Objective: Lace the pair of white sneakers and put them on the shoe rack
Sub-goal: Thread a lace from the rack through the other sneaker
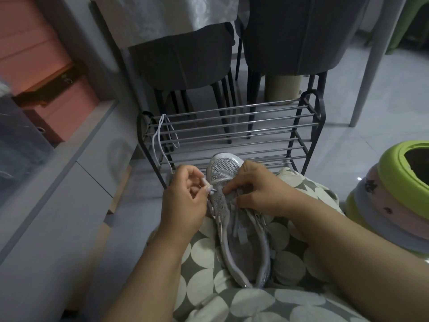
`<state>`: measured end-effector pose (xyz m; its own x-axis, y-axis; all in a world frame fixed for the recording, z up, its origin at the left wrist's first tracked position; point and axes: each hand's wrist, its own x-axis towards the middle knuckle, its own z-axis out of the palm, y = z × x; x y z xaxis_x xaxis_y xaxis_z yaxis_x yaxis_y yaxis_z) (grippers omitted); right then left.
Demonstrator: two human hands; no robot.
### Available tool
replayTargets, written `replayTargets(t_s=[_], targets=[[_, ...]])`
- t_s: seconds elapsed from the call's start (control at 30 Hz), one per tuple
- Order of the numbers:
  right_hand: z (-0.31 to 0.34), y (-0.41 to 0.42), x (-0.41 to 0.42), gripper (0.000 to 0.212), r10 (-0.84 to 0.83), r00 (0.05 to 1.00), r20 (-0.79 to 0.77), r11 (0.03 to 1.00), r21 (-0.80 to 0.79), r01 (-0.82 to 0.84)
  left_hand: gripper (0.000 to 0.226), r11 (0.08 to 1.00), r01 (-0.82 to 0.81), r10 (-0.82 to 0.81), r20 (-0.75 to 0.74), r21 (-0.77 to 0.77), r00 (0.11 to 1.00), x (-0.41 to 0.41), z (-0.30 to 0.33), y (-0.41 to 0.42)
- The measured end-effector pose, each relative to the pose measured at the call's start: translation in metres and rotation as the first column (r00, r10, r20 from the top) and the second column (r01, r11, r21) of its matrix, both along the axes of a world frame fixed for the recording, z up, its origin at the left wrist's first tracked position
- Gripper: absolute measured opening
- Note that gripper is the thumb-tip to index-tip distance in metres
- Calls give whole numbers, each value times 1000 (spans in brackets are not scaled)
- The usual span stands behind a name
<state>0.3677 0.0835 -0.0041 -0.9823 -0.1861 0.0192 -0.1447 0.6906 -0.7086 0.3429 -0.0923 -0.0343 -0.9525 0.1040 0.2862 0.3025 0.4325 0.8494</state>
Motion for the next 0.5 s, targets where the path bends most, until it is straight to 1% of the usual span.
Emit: replayTargets(t_s=[0.13, 0.23, 0.4, 0.5], targets=[[1, -1, 0, 28, 1, 1000, -2, 1000, -10, -1, 35, 1000, -13, 13, -18, -24, 1000, 2, 0, 5], [0, -1, -1, 28, 4, 1000, -15, 1000, -19, -4, 29, 999, -25, 26, 8, -44, 1000, 1, 0, 4], [-1, -1, -1, 28, 12, 1000, -16, 1000, -11, -12, 10, 994, -27, 34, 65, -105, 997, 1, 1, 3], [0, -1, -2, 27, 11, 1000, 0, 1000, -10, -11, 6, 987, -44, 52, 49, -155, 997, 0, 0, 3]])
